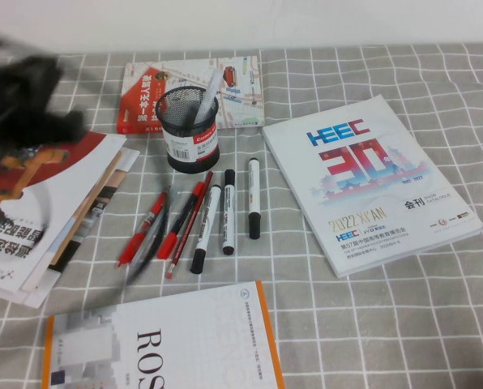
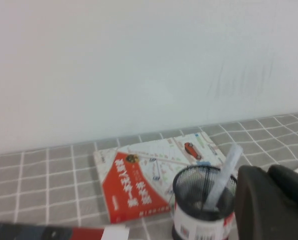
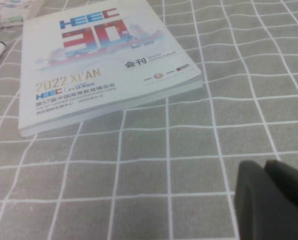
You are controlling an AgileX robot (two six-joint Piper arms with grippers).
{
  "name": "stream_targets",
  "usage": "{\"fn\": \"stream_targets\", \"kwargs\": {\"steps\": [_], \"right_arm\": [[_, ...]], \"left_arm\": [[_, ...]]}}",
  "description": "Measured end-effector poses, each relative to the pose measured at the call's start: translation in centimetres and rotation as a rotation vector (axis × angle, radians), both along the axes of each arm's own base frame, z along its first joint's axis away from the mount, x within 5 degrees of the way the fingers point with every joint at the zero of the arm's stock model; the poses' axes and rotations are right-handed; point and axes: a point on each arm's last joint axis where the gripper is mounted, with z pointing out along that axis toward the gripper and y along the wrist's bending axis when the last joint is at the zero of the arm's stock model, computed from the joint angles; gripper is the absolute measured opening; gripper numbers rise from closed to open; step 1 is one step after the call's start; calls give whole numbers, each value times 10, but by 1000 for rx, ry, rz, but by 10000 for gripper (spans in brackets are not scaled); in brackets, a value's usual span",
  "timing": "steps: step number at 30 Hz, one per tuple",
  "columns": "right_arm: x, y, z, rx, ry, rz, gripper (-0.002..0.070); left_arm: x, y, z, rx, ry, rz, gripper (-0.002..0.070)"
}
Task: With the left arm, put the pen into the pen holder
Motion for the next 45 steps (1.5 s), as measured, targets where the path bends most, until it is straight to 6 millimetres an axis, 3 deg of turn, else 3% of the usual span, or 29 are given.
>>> {"fn": "stream_targets", "kwargs": {"steps": [7,12,15,20,26,31,36,45], "right_arm": [[0,0,0,0,0,0,-15],[0,0,0,0,0,0,-15],[0,0,0,0,0,0,-15],[0,0,0,0,0,0,-15],[0,0,0,0,0,0,-15],[0,0,0,0,0,0,-15],[0,0,0,0,0,0,-15],[0,0,0,0,0,0,-15]], "left_arm": [[-90,32,-14,-56,-26,50,0],[-132,48,-39,-79,-26,85,0],[-147,54,-52,-83,-21,101,0],[-160,59,-64,-87,-17,119,0],[-162,59,-80,-91,-20,106,0],[-163,56,-110,-103,-97,73,0],[-166,62,-134,-163,-159,152,0],[-176,63,-149,-152,-93,161,0]]}}
